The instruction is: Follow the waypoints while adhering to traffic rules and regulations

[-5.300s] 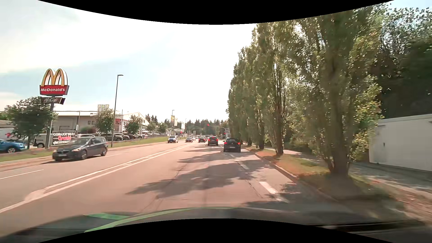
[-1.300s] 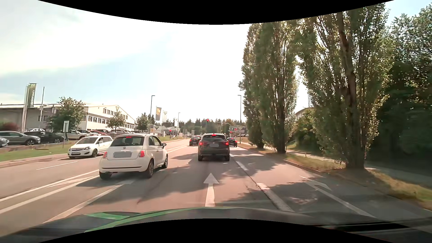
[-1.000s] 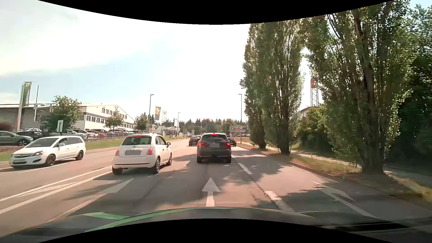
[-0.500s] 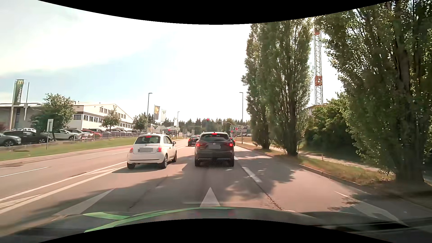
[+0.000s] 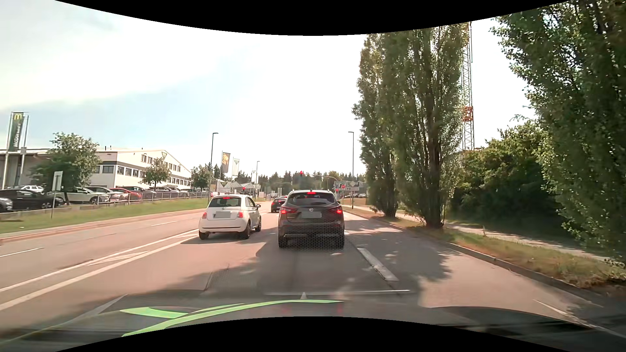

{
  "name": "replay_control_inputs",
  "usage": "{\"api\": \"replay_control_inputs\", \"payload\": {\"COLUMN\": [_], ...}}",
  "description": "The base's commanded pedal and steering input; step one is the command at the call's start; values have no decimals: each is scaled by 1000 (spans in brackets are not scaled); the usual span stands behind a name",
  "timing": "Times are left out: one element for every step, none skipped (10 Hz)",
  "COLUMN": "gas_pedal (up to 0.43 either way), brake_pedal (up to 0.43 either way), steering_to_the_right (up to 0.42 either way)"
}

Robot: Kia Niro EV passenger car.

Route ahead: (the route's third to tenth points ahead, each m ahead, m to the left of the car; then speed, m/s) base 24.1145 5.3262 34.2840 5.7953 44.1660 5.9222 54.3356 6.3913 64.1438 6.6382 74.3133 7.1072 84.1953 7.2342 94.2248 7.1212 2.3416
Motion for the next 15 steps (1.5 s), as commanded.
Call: {"api": "replay_control_inputs", "payload": {"gas_pedal": [0,0,0,0,0,0,0,0,0,0,0,0,0,0,0], "brake_pedal": [171,171,171,171,171,177,177,183,183,183,189,183,183,183,189], "steering_to_the_right": [-4,-5,-6,-6,-5,-6,-6,-6,-6,-6,-5,-5,-5,-3,-1]}}
